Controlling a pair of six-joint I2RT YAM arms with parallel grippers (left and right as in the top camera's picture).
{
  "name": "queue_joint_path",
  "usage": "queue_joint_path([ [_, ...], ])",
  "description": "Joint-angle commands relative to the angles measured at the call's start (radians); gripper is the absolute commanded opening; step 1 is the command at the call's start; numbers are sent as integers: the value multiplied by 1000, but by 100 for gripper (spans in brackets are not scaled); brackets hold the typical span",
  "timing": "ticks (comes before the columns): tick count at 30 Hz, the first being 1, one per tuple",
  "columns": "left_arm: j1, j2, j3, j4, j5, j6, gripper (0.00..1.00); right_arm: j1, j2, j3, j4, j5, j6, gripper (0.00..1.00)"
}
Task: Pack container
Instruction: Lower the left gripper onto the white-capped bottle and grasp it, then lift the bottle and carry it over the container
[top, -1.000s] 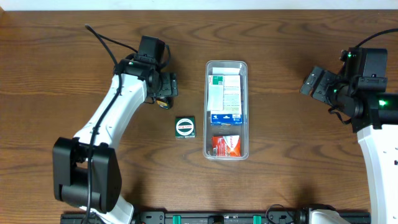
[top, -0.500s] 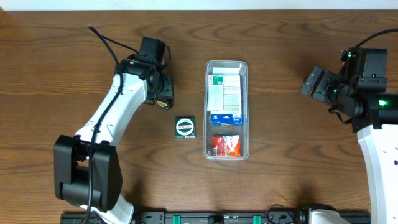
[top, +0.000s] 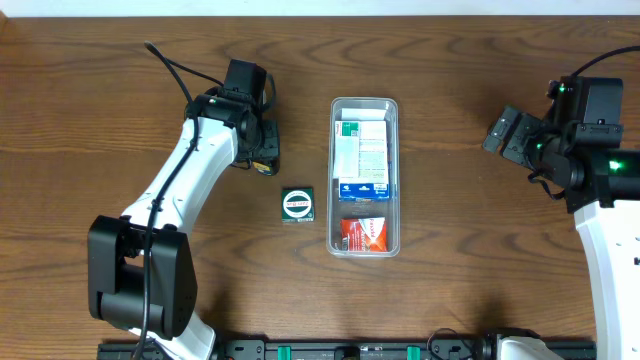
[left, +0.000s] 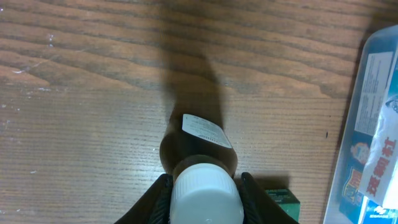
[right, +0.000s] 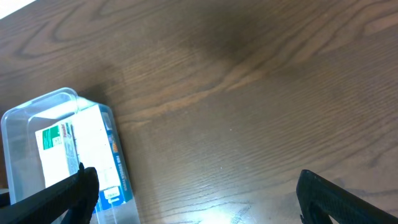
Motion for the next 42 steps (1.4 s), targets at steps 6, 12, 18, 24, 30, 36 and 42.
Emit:
queue_joint_path([
  [6,3,-84,64,-104,-40,13,30,-10,-2,3,-2,3,-6,99],
  [12,-50,-240,126,-211,-41,17,29,-10,-2,3,-2,3,-6,99],
  [18,-182,-370,126,-229,-42,-15,25,-10,-2,3,-2,3,-5,99],
  [24,-373,-405,126,-225,-62,-92,25,-10,-2,3,-2,3,-5,99],
  [30,-533,-349,126,-200,-65,-119,25,-10,-2,3,-2,3,-5,99],
  [36,-602,-254,126,-170,-65,-4,25,-10,-2,3,-2,3,-5,99],
  [42,-606,-207,126,-169,-65,218,25,-10,-2,3,-2,3,-5,99],
])
